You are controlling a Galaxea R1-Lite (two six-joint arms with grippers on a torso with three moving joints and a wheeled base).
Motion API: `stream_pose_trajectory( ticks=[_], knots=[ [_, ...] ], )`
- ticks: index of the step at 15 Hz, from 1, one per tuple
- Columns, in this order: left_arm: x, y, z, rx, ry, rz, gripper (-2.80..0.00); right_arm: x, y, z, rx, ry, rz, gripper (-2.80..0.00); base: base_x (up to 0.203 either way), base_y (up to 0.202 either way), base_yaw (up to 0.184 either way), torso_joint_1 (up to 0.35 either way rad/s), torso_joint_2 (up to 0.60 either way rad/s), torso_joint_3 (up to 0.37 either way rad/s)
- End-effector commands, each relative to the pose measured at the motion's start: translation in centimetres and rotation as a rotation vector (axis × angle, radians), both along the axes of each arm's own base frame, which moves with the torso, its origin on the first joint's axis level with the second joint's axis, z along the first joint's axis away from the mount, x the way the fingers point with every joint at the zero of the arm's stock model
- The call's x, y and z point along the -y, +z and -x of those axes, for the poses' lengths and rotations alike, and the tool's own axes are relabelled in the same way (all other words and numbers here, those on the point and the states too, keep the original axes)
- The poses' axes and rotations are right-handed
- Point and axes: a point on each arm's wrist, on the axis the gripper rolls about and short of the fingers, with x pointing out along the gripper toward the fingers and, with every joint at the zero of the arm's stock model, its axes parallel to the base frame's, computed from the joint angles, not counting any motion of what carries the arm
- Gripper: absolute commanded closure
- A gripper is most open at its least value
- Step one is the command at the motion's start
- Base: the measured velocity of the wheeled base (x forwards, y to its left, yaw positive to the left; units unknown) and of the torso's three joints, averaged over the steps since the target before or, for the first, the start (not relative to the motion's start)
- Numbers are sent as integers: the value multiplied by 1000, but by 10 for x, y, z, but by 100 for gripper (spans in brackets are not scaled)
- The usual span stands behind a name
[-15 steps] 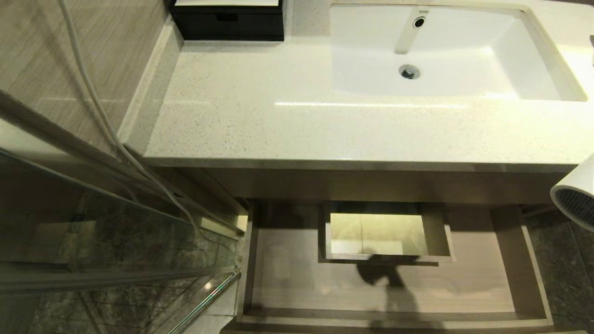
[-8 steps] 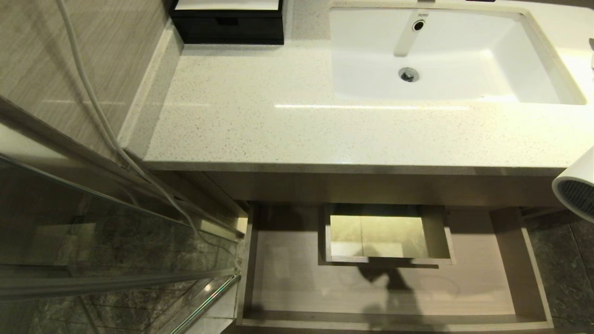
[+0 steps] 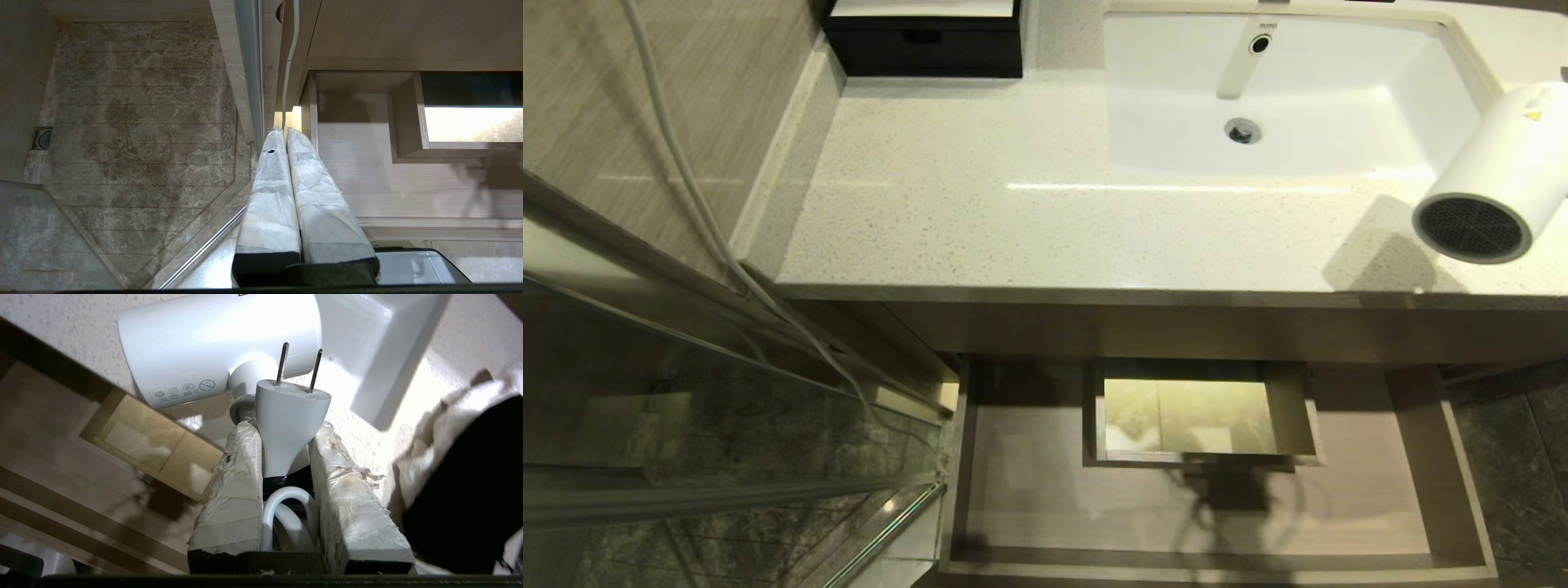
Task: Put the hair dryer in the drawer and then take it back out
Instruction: Place it on the countertop
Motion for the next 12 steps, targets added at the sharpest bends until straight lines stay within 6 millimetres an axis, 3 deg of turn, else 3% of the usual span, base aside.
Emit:
stream_pose_trajectory(
  ticks=[1,5,8,12],
  knots=[
    [0,0,0,-1,0,0,0,14,6,-70,-98,97,-30,0,0,0,0,0,0,0],
    [0,0,0,-1,0,0,0,12,7,-139,-157,250,-53,0,0,0,0,0,0,0],
    [0,0,0,-1,0,0,0,9,1,-171,-197,314,-68,0,0,0,0,0,0,0],
    [0,0,0,-1,0,0,0,13,-2,-169,-260,311,-92,0,0,0,0,0,0,0]
  ],
)
